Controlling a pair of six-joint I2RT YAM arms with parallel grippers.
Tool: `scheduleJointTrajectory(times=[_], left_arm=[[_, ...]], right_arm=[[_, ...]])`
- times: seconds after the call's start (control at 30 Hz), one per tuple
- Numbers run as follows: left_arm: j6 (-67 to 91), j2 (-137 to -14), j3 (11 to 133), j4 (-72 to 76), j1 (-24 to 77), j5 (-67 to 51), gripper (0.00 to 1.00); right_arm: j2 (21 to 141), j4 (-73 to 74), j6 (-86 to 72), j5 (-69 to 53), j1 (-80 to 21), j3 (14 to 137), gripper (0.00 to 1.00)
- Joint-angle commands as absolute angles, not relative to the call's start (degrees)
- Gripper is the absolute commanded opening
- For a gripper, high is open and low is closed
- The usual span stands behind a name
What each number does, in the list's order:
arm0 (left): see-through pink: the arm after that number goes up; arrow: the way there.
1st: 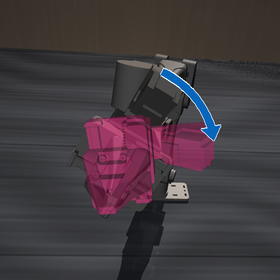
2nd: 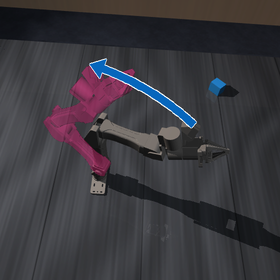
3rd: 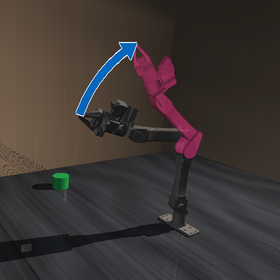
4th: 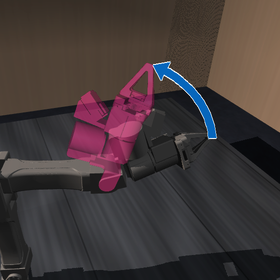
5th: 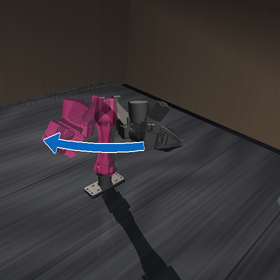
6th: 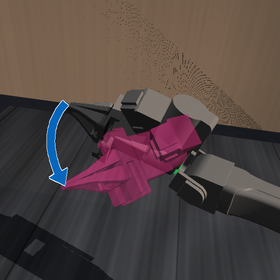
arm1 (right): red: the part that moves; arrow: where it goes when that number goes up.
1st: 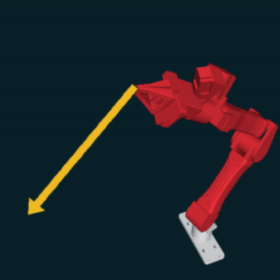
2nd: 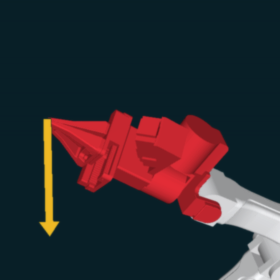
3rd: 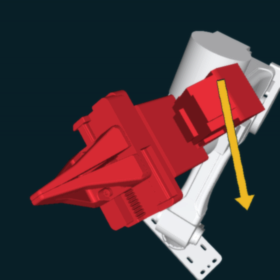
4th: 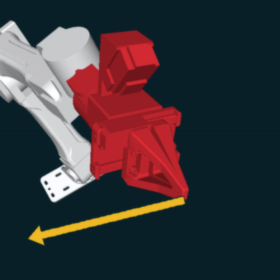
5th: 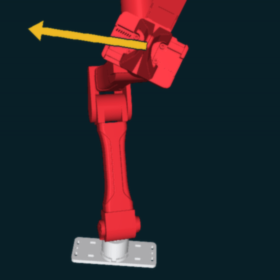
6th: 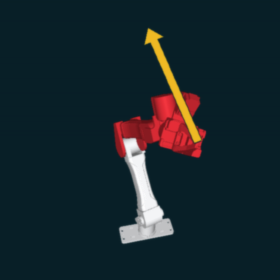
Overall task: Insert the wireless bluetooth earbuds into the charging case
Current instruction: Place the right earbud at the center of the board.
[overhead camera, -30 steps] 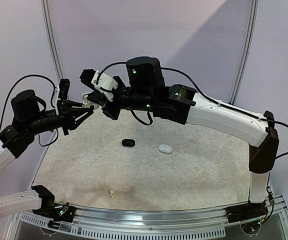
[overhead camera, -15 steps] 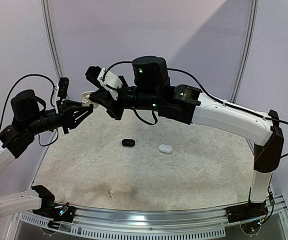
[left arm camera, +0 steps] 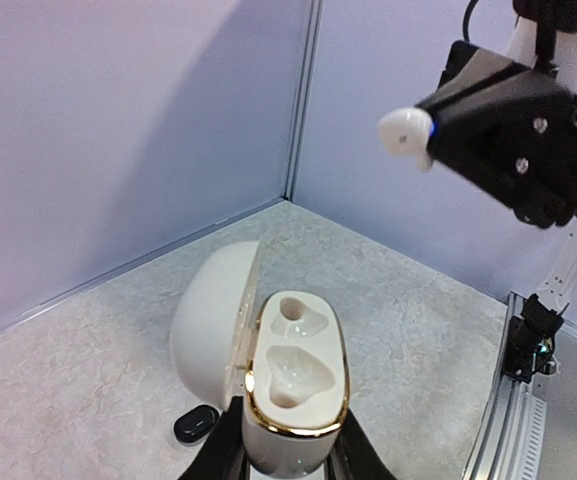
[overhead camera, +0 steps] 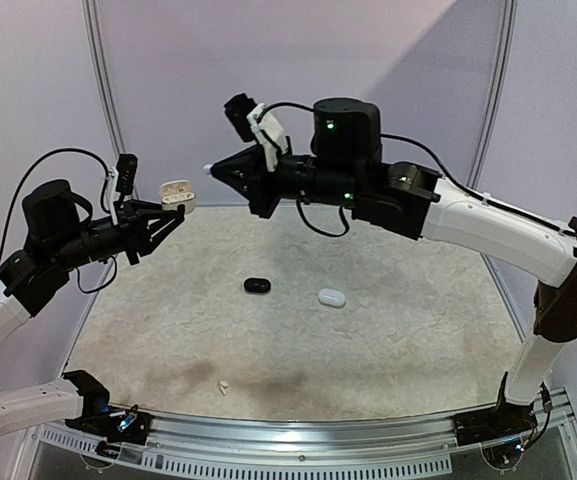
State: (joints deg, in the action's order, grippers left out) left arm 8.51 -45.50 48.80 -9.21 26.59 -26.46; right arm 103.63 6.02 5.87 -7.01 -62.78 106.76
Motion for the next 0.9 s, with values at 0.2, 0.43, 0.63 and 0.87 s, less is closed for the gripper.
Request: scheduleJointTrajectory(times=[0.2,0.43,0.63,0.87], left_arm=[[8.68,-43.76,46.49,-10.33,25.4,-22.59,0.0],[9.65,-42.35,44.9,-9.25,25.36,-22.78,0.0],[9.81,-41.2,44.39,-9.31,25.25,-23.02,0.0],[9.44,-40.76,44.9,-9.45,25.14,-23.11,0.0]], right_arm=[[97.57,18.6,-25.24,1.48,-57.15,90.9,0.0],[101.31,15.3,-47.03,-9.64,-55.42,75.21,0.0],[106.77,2.11,-57.19,-18.33,-54.86,64.98,0.0],[111.79,-1.49,-65.01,-22.33,-53.9,60.48,0.0]])
